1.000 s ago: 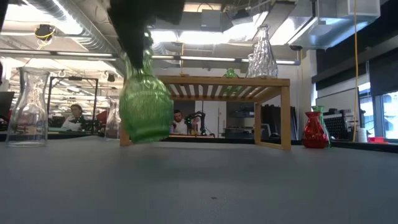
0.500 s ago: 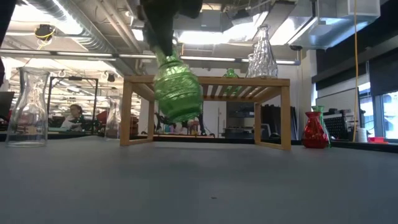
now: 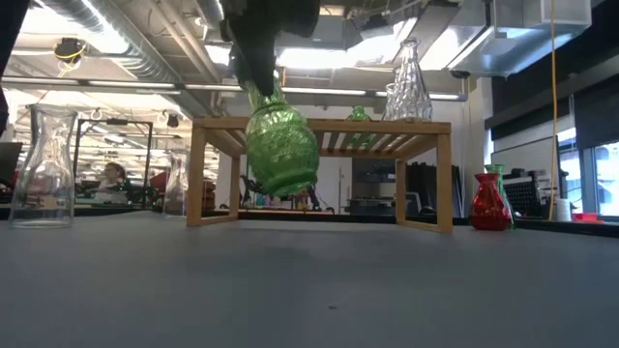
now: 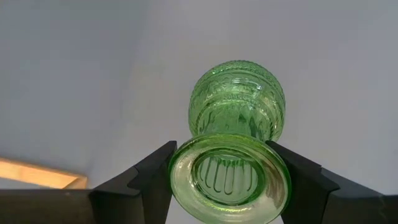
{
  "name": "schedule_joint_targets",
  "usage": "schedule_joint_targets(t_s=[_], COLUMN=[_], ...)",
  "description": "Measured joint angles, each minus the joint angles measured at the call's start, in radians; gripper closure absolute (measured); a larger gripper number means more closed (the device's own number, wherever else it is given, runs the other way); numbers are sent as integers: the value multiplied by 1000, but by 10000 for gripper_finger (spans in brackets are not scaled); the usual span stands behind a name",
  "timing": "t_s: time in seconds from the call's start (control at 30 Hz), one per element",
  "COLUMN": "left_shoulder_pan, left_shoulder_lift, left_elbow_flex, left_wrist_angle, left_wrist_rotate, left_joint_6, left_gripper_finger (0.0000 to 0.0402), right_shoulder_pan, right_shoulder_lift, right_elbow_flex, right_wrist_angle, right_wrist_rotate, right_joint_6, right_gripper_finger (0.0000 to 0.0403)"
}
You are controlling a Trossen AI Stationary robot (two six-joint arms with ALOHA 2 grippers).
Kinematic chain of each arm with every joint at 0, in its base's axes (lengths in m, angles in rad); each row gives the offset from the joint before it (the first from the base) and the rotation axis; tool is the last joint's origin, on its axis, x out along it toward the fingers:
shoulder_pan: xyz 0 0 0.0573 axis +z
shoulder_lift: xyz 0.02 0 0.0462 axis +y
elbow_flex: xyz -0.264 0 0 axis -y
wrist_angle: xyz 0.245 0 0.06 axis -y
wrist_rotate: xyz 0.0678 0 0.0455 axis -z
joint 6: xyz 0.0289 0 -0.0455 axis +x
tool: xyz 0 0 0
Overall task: Sort vases onto shelf
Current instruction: Put the green vase on the shelf aligned with the other green vase
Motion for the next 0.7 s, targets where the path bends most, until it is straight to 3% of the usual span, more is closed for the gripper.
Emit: schedule_joint_targets(t_s=[0.23, 0.7], left_shoulder_pan=[-4, -9], left_shoulder_lift=[40, 79], left_elbow_flex=[-2, -32], left_wrist_angle=[-55, -9], left_wrist_rotate=[-5, -5], left_joint_6=[2, 18], left_gripper_finger=[182, 181], right_shoulder_pan=[0, 0], right_shoulder_lift=[0, 0], right_elbow_flex=[0, 0], right_wrist_angle=[-6, -15], right_wrist_rotate=[0, 29], right_joint_6=[-1, -4], right_gripper_finger=[233, 233])
